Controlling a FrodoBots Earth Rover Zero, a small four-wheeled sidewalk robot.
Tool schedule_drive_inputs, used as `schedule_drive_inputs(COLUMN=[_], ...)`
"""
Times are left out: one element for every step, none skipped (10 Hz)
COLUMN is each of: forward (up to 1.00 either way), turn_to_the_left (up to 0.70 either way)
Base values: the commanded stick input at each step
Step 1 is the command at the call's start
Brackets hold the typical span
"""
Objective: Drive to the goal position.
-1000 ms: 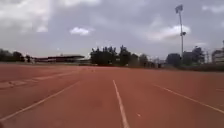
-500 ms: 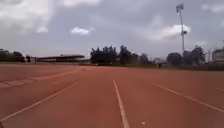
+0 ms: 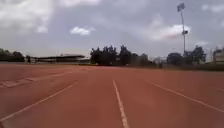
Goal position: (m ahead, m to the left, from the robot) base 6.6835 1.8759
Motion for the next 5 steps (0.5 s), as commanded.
schedule_drive_inputs(forward=[0.45, 0.45, 0.45, 0.45, 0.45], turn_to_the_left=[0.00, 0.00, 0.00, 0.00, 0.00])
